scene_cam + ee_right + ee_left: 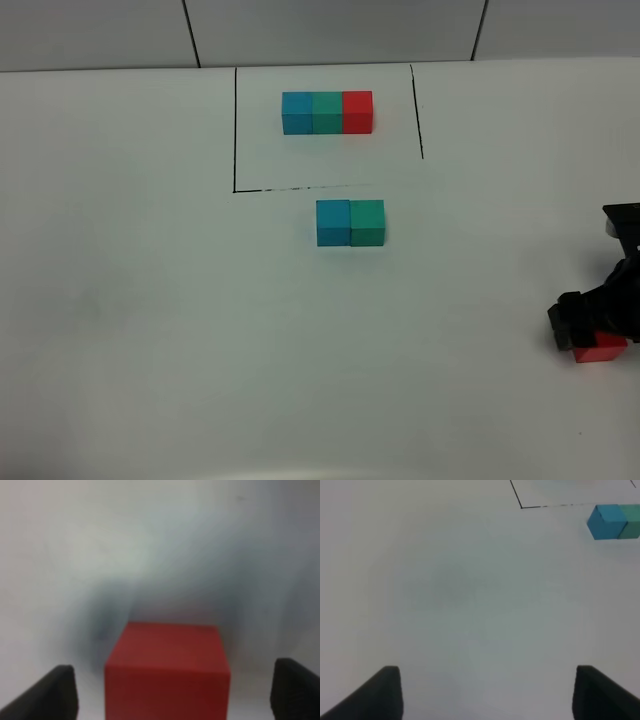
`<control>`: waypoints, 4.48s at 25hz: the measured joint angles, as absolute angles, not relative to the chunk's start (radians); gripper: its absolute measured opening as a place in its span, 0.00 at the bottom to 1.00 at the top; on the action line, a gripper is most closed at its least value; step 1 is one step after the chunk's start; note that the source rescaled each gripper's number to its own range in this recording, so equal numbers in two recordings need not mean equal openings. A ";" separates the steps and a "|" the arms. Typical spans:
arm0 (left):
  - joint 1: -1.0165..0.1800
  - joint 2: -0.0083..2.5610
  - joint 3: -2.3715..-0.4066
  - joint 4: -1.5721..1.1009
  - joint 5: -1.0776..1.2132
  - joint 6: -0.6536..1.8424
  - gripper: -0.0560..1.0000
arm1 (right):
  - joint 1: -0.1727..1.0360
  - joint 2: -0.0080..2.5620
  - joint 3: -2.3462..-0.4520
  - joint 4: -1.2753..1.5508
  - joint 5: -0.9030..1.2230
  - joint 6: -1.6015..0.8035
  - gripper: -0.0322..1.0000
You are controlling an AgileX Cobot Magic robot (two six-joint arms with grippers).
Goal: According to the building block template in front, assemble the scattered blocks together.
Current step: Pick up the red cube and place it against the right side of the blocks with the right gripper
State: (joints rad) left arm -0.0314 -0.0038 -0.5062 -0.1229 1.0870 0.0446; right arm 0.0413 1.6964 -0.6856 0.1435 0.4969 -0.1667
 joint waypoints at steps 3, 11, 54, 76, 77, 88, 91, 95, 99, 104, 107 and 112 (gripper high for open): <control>-0.031 -0.004 -0.506 -0.123 1.087 0.045 0.66 | 0.041 1.730 -0.686 0.148 0.491 -0.166 0.52; -0.031 -0.004 -0.506 -0.123 1.087 0.045 0.66 | 0.061 1.683 -0.689 0.116 0.489 -0.187 0.06; -0.031 -0.004 -0.506 -0.123 1.087 0.045 0.66 | 0.445 2.226 -1.657 -0.042 0.974 -1.046 0.06; -0.031 -0.004 -0.506 -0.123 1.087 0.045 0.66 | 0.445 2.324 -1.803 0.010 1.069 -1.035 0.06; -0.031 -0.004 -0.506 -0.123 1.087 0.045 0.66 | 0.445 2.324 -1.803 0.011 1.069 -1.035 0.06; -0.031 -0.004 -0.506 -0.123 1.087 0.045 0.66 | 0.445 2.341 -1.811 0.013 1.073 -1.035 0.05; -0.031 -0.004 -0.506 -0.123 1.087 0.045 0.66 | 0.445 2.341 -1.811 0.018 1.073 -1.035 0.05; -0.031 -0.004 -0.506 -0.123 1.087 0.045 0.66 | 0.445 2.343 -1.811 0.031 1.068 -1.035 0.05; -0.031 -0.004 -0.506 -0.123 1.087 0.045 0.66 | 0.445 2.348 -1.813 0.033 1.068 -1.035 0.05; -0.031 -0.004 -0.506 -0.123 1.087 0.045 0.66 | 0.446 2.352 -1.818 0.033 1.073 -1.035 0.05; -0.031 -0.004 -0.506 -0.123 1.087 0.045 0.66 | 0.453 2.352 -1.819 0.026 1.070 -1.035 0.05; -0.031 -0.004 -0.506 -0.123 1.087 0.045 0.66 | 0.456 2.353 -1.819 0.028 1.064 -1.037 0.05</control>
State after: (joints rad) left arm -0.0314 -0.0038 -0.5062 -0.1229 1.0870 0.0446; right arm 0.4562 2.3532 -1.8193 0.0281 1.0642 -1.0369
